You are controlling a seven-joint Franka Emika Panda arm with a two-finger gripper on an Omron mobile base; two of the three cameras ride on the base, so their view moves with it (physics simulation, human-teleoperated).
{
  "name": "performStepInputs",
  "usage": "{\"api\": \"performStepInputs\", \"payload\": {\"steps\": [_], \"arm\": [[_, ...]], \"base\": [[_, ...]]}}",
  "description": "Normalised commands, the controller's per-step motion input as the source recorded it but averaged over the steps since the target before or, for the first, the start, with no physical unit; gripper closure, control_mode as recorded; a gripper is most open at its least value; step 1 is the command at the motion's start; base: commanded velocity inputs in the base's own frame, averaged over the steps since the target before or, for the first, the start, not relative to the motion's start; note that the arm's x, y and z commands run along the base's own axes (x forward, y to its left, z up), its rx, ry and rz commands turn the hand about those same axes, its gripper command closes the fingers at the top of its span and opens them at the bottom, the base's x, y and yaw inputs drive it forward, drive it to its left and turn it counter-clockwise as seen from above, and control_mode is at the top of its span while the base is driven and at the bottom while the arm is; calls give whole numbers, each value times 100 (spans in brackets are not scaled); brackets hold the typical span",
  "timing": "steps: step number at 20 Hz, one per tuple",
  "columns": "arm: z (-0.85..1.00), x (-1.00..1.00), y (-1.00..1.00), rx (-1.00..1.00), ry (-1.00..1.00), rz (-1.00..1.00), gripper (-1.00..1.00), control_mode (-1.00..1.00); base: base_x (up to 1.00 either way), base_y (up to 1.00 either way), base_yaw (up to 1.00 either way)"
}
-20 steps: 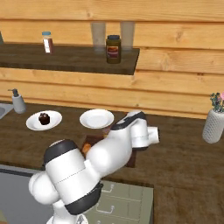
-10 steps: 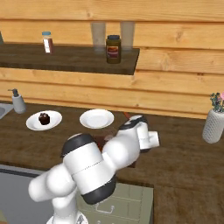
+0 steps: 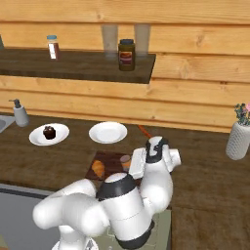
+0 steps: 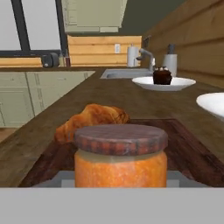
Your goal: From the different types of pastries on the counter, select a croissant and place it on the cutting board. Then retrieve a jar of jam from the cabinet and place it alongside the croissant on the cutting board.
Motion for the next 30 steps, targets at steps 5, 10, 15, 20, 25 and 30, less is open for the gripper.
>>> {"api": "performStepInputs", "payload": {"steps": [5, 10, 15, 20, 25, 30], "arm": [[-38, 31, 5, -2, -2, 0, 100, -100], [-43, 29, 13, -2, 0, 0, 100, -100], [-53, 4, 2, -8, 0, 0, 100, -100], [-53, 3, 1, -5, 2, 0, -100, -100], [-26, 3, 0, 0, 2, 0, -100, -100], [0, 1, -9, 0, 0, 0, -100, -100]], "base": [[0, 0, 0], [0, 0, 0], [0, 0, 0], [0, 0, 0], [0, 0, 0], [0, 0, 0]]}}
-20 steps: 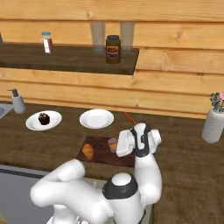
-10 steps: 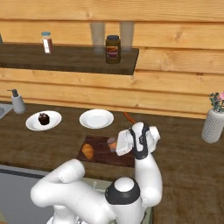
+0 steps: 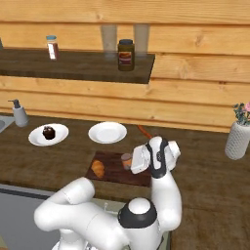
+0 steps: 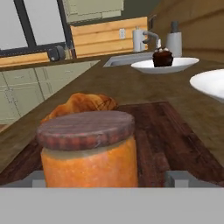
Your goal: From the different types of pastries on the counter, select a croissant and place it on the cutting board. Then retrieve a jar of jam from the cabinet and place it alongside the croissant on the cutting board.
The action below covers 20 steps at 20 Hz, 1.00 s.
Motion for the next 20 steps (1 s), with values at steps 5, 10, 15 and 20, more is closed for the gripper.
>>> {"api": "performStepInputs", "payload": {"steps": [5, 10, 15, 20], "arm": [[1, 0, -40, 0, 0, 0, -100, -100], [6, 2, -60, 2, 0, 4, -100, -100], [69, -20, -15, -4, -12, 7, -100, -100], [83, -65, 0, -22, -34, 11, -100, -100]], "base": [[0, 0, 0], [0, 0, 0], [0, 0, 0], [0, 0, 0]]}}
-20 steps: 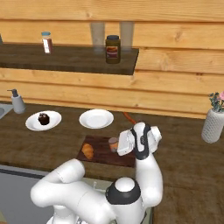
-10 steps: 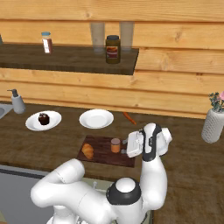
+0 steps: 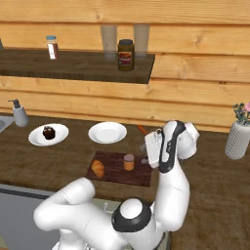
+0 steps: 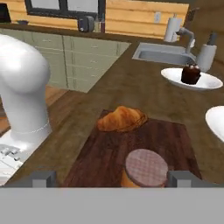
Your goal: From the different types of pastries on the counter, select a croissant and place it on the cutting board. Then retrieve a jar of jam from the cabinet and place it alongside the croissant on the cutting board.
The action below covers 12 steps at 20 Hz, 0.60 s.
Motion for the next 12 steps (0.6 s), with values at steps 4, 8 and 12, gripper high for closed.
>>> {"api": "performStepInputs", "payload": {"steps": [4, 8, 12], "arm": [[41, -74, 2, -39, -48, 2, -100, -100], [41, -61, 16, -43, -56, 0, -100, -100], [49, -54, 15, -40, -50, 0, -100, -100]], "base": [[0, 0, 0], [0, 0, 0], [0, 0, 0]]}}
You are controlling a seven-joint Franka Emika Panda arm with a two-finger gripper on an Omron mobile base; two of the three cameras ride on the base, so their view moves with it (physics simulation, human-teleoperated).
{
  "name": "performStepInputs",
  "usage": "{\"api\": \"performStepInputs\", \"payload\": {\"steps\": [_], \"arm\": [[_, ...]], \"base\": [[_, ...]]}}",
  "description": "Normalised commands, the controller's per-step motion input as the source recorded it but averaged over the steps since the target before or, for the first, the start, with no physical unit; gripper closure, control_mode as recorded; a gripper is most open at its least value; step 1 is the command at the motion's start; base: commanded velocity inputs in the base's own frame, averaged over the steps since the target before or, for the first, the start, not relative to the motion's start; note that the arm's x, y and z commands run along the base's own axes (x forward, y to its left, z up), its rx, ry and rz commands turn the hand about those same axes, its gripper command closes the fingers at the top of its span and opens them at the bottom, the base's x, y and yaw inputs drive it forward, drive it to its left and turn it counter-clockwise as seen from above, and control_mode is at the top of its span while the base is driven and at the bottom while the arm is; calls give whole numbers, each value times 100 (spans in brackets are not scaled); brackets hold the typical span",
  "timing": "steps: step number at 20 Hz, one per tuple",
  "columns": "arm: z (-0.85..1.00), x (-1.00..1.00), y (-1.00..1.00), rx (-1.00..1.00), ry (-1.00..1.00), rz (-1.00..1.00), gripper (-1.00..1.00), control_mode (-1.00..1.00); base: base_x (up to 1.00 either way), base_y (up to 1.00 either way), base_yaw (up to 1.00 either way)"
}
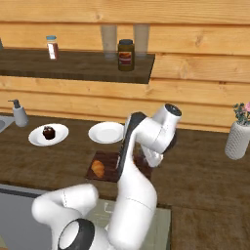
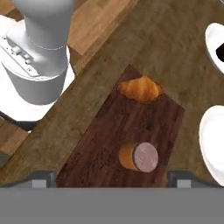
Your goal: From the different types of pastries on the counter, select a croissant and place it on the cutting board. Then retrieve a jar of jam from the cabinet and place it alongside the croissant on the cutting board.
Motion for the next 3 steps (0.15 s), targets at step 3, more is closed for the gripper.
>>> {"api": "performStepInputs", "payload": {"steps": [3], "arm": [[56, -53, 10, -33, -40, 0, -100, -100]], "base": [[0, 0, 0]]}}
